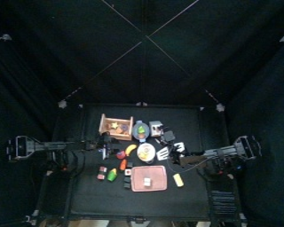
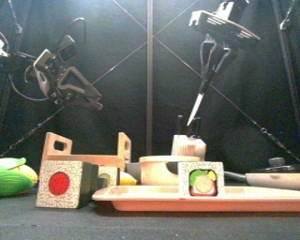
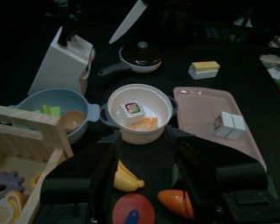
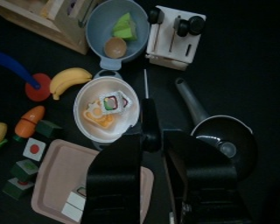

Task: Grab knife with other hand

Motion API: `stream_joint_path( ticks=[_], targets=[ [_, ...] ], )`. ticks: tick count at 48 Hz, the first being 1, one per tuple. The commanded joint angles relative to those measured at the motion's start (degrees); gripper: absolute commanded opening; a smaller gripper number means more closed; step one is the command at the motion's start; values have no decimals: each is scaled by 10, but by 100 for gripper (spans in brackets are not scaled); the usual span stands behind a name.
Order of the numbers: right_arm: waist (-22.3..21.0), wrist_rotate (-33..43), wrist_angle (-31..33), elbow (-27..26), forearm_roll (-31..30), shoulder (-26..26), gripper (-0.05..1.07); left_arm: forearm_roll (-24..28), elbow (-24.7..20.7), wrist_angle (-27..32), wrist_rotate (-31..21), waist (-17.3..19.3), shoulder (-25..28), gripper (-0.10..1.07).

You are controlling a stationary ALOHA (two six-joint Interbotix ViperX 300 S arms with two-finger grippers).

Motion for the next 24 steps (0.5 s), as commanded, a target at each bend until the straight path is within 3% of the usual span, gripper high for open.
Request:
stream_joint_path(
  ticks=[1, 14, 24],
  targets=[
    [5, 0, -1, -4, -1, -16, 50, -4, -5, -2, 0, 1, 0, 83],
    [12, -3, -4, 9, 0, -15, 50, -5, -5, -2, 1, 0, 0, 83],
    [25, -6, -59, 52, -18, -17, 50, -5, -6, -3, 2, -4, -2, 83]
  ],
)
